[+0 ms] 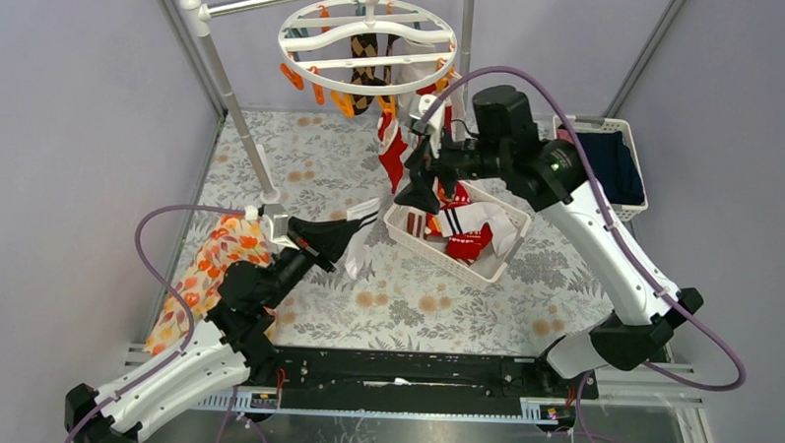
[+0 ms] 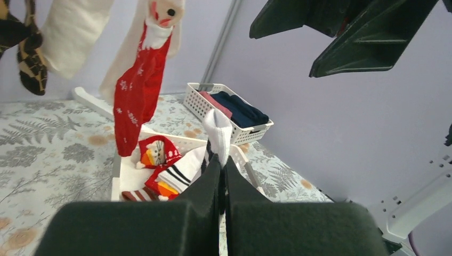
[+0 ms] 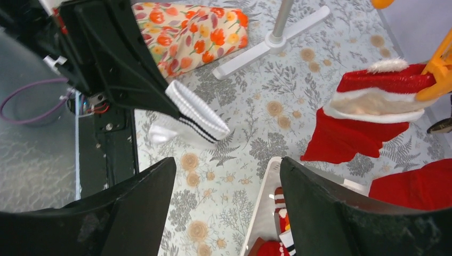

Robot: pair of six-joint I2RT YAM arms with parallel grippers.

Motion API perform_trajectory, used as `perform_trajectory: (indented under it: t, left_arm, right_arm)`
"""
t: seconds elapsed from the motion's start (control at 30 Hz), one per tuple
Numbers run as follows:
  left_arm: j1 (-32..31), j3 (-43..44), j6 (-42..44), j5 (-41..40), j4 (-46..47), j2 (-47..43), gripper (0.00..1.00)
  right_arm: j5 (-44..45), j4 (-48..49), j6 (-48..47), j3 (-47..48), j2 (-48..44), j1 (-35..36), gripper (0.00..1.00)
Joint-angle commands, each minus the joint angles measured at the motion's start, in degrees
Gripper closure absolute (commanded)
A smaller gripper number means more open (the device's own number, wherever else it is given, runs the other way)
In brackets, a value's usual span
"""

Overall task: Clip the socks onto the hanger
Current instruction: Rotate the hanger at the clothesline.

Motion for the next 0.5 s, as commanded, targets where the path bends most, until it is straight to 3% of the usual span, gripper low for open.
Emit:
perform_trajectory:
  t: [0.0,0.13,0.2,0.47]
  left_arm:
    - [0.41,0.73,-0.29,-5.63,-4.68,-2.98,1.0]
    - [0.41,1.38,-0.72,-8.5,-6.92,-4.23,1.0]
    - [0.43,2.14,-0.47,-9.32,-8.05,-4.48,1.0]
    - [0.41,2.45,-0.09,-10.08,-10.17,-5.59,1.0]
  right_arm:
    - [15.15,6.96,8.6,3.66,1.36,5.91,0.22]
    - [22.76,9.88,12.48,4.37,3.32,11.2,0.17]
    - [25.11,10.05,12.65,5.7,4.5,13.76,0.01]
    - [46.82,10.39,9.95,13.22,11.22,23.6,0.0]
